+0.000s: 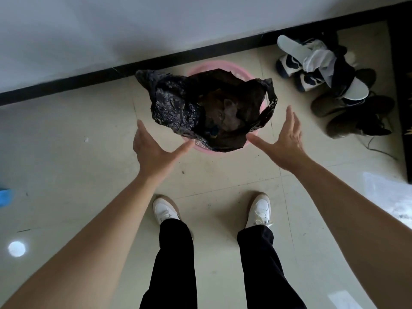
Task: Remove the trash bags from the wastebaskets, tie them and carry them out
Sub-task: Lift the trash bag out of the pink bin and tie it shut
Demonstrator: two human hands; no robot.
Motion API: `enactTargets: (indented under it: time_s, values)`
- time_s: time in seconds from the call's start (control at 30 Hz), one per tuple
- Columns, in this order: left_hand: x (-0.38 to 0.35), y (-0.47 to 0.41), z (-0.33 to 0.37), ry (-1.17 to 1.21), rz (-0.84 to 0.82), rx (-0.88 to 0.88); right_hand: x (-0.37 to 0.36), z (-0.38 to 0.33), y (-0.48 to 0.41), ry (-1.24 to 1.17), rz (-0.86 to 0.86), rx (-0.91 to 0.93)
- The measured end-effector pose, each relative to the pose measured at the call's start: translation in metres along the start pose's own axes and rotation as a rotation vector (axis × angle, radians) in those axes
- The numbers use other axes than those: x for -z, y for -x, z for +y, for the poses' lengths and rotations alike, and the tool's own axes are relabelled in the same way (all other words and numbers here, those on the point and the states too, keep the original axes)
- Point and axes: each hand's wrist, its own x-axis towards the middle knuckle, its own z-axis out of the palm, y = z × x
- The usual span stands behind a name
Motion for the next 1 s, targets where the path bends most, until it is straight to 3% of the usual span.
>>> enactTargets:
  time_s: [0.13,0.3,0.37,0.47,0.6,0.8,0.9,1.0]
  values:
    - [-0.016,-0.022,-0.016,-0.287,-0.097,-0.018,-0.010,0.021,-0.021,0.275,-0.088,0.018]
    - [-0.034,-0.103,-0.017,-0.416,-0.166,0.064,-0.017,0.009,-0.065,0.334,-0.102,0.087]
    - [-0.035,-0.123,-0.001,-0.294,-0.124,-0.011,-0.018,-0.007,-0.080,0.296,-0.082,0.124]
    - [-0.033,-0.126,0.047,-0.180,0.031,-0.260,-0.019,-0.037,-0.098,0.287,-0.024,0.178]
    - [-0.041,-0.117,0.070,0.006,0.166,-0.457,-0.028,-0.055,-0.108,0.099,0.256,0.357]
    - [-0.027,-0.073,0.105,0.508,0.402,-0.325,-0.007,-0.084,-0.076,-0.304,0.444,0.412]
    - [-0.004,-0.057,0.136,0.896,0.320,-0.154,0.016,-0.105,-0.063,-0.507,0.384,0.402]
    - [0.024,-0.048,0.160,1.361,0.076,0.057,0.042,-0.131,-0.045,-0.990,0.216,0.239]
